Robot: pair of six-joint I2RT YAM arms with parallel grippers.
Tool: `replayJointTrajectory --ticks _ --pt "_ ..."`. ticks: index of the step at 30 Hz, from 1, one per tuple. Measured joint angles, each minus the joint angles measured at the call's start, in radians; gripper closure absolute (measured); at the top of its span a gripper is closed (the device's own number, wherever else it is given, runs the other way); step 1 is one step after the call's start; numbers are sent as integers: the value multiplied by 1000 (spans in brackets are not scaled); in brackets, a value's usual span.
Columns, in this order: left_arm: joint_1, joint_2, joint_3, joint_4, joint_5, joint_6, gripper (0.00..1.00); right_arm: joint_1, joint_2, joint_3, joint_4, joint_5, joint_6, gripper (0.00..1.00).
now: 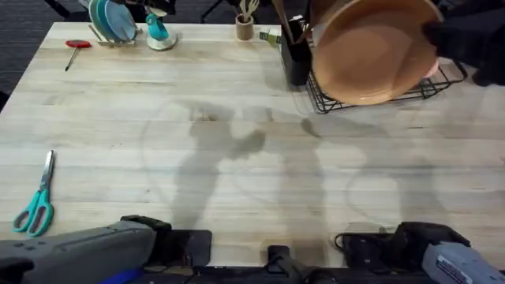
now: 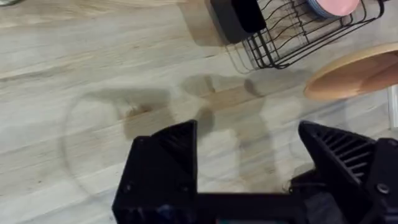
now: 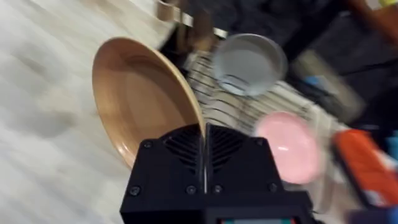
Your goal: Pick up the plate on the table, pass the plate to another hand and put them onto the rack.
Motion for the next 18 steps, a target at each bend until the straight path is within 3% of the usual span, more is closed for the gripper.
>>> replayJointTrajectory --ticks 8,18 --pt "0 0 0 0 0 0 7 -68 -5 0 20 114 -280 973" --pt "0 0 0 -7 0 0 7 -110 67 0 213 142 -546 973"
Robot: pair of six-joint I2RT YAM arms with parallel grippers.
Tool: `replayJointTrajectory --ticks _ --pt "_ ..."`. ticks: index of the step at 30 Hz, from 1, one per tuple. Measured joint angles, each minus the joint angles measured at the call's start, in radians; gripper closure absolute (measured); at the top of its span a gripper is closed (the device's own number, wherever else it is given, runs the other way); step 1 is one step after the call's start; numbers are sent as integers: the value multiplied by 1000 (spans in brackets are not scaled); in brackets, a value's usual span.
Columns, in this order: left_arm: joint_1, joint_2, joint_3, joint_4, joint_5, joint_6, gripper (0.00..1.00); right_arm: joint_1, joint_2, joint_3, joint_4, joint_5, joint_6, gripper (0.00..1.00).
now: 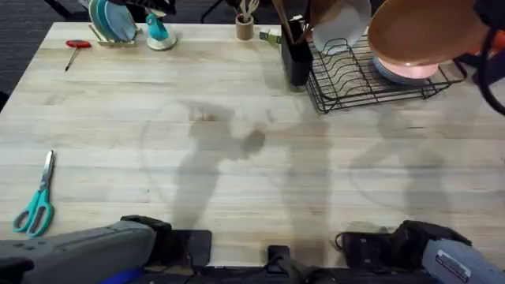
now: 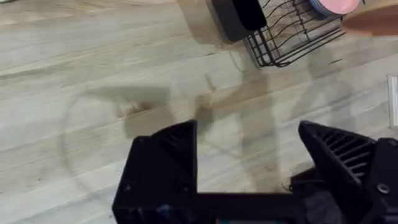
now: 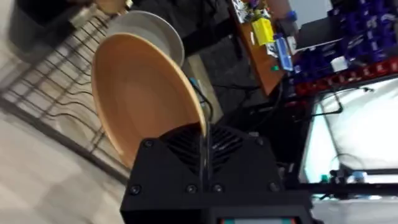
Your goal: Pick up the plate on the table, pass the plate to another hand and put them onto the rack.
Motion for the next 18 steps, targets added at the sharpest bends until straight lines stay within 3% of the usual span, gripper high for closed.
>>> replayJointTrajectory --ticks 7,18 --pt "0 0 0 -3 0 0 7 -1 123 0 180 -8 -69 972" --pt "0 0 0 -4 0 0 7 -2 312 0 360 -122 -171 972"
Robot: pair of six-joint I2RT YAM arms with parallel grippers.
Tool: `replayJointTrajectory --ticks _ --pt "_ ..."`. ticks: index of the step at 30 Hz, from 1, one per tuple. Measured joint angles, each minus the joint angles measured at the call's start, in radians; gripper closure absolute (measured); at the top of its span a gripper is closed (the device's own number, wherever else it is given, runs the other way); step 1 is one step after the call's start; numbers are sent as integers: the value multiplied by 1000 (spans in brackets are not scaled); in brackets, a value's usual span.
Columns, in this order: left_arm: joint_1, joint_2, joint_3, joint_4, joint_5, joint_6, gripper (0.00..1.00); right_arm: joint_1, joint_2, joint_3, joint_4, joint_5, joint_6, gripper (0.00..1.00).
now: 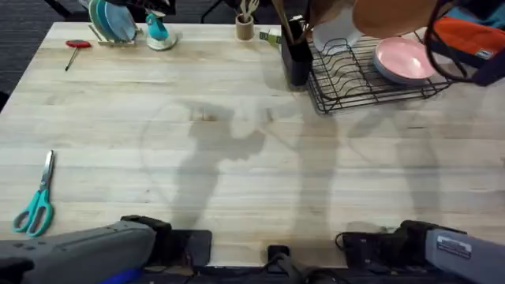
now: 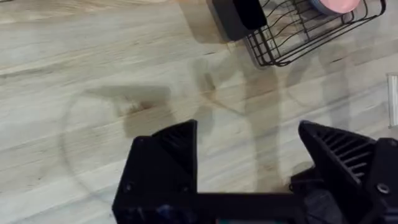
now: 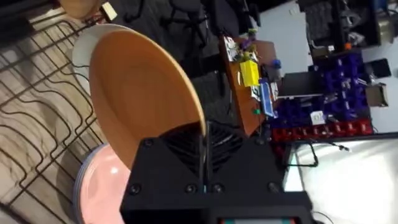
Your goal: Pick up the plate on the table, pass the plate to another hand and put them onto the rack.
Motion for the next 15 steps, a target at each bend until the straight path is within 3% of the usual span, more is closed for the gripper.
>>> replayJointTrajectory --ticks 5,12,15 --pt "0 0 0 0 0 0 8 2 100 0 65 -11 -24 972" --pt "0 0 0 0 0 0 6 12 251 0 287 -17 -43 972" --pt "0 0 0 0 0 0 6 30 294 0 293 -17 -88 972"
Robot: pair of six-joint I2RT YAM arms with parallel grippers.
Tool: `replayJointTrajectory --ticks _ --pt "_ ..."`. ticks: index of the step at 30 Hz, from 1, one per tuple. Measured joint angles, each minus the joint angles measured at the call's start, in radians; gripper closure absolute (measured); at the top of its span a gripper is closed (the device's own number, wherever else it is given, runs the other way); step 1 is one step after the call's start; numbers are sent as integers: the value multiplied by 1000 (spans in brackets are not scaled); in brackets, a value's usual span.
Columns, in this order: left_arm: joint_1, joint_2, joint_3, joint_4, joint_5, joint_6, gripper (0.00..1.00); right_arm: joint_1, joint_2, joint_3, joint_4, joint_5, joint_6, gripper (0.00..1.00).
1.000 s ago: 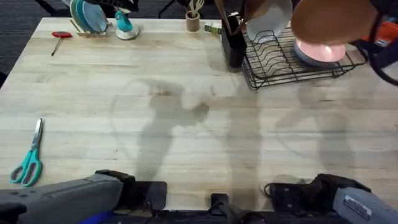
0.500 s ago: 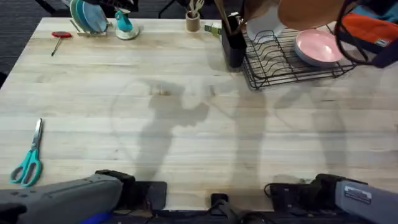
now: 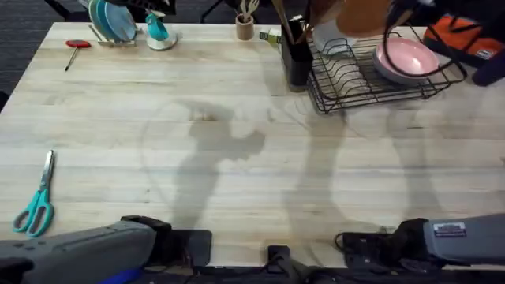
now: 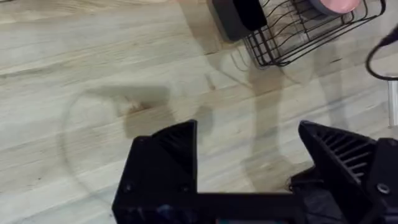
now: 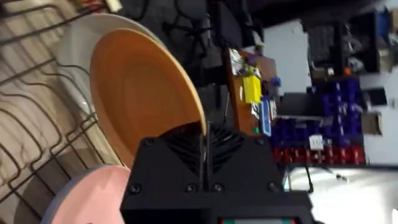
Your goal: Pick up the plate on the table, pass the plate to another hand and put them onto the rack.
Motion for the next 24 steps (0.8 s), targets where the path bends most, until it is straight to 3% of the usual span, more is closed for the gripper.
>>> replayJointTrajectory --ticks 11,24 --pt "0 0 0 0 0 0 7 71 89 0 14 0 -185 972" --pt "0 0 0 3 0 0 7 71 138 0 12 0 -238 973"
